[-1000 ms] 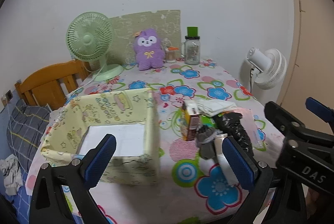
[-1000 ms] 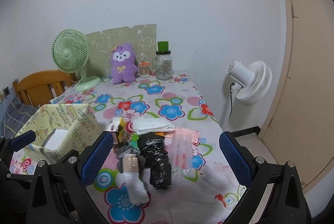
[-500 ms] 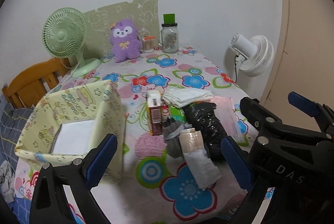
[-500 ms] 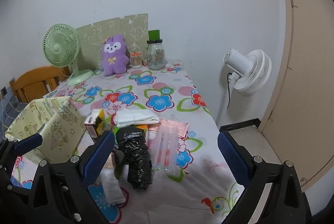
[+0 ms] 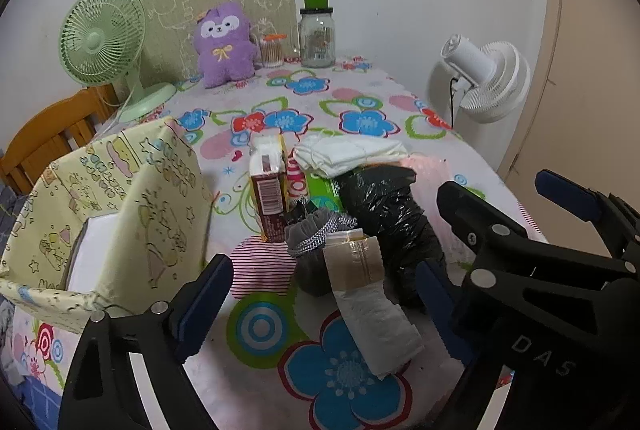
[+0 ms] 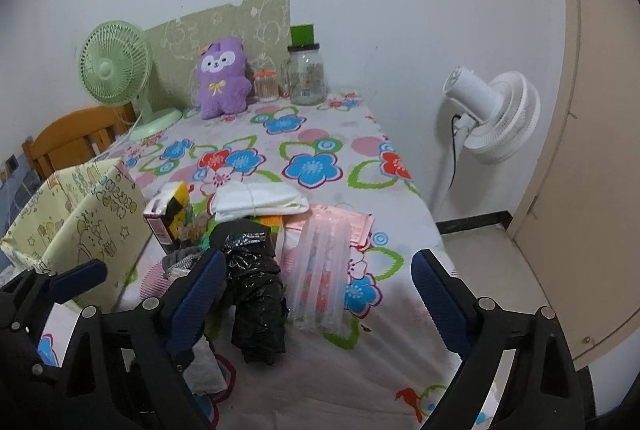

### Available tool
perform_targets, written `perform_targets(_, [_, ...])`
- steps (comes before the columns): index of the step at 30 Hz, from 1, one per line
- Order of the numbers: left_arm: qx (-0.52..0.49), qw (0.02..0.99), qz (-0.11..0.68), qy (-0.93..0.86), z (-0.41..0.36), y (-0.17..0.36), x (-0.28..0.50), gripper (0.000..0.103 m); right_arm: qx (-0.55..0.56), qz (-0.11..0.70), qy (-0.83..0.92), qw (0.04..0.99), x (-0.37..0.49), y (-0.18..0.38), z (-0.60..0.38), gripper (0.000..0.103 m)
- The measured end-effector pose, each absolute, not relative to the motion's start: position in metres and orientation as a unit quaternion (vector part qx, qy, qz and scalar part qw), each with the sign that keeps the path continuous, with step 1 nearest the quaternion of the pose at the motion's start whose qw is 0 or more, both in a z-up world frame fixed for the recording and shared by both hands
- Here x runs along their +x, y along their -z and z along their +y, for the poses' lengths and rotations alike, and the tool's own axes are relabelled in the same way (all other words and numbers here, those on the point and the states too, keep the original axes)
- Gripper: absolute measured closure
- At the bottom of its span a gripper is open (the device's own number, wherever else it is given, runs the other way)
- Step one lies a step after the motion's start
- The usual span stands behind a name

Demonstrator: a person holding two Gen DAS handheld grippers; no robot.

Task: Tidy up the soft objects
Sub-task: 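Move both tools toward the pile of items beside the yellow box, then close right tool on the black plastic bundle while left tool grasps the grey sock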

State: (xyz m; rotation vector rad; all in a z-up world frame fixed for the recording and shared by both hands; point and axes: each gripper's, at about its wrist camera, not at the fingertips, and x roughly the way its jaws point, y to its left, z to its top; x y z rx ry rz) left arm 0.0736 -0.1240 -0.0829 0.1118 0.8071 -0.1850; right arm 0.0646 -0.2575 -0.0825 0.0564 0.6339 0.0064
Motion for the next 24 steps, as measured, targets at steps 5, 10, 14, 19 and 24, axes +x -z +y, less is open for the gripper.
perform_targets(5, [0.055,0.906,0.41,0.091,-0.127,0.095,0.081,0.019,0.029,0.33,-0.019,0.943,0.076,0.092,-0.255,0.014])
perform_targets(10, [0.055,0.898,0.425,0.098,-0.129,0.104,0.087,0.03,0.023,0.346,-0.039,0.937,0.086,0.101,-0.248,0.022])
perform_targets(14, [0.051,0.892,0.435,0.108,-0.129,0.11,0.091,0.039,0.018,0.356,-0.054,0.933,0.093,0.107,-0.241,0.025])
perform_targets(19, [0.054,0.889,0.44,0.113,-0.127,0.114,0.093,0.051,0.013,0.375,-0.068,0.925,0.103,0.116,-0.232,0.034])
perform_targets(24, [0.049,0.889,0.441,0.117,-0.122,0.116,0.094,0.063,0.019,0.392,-0.079,0.916,0.109,0.125,-0.226,0.047])
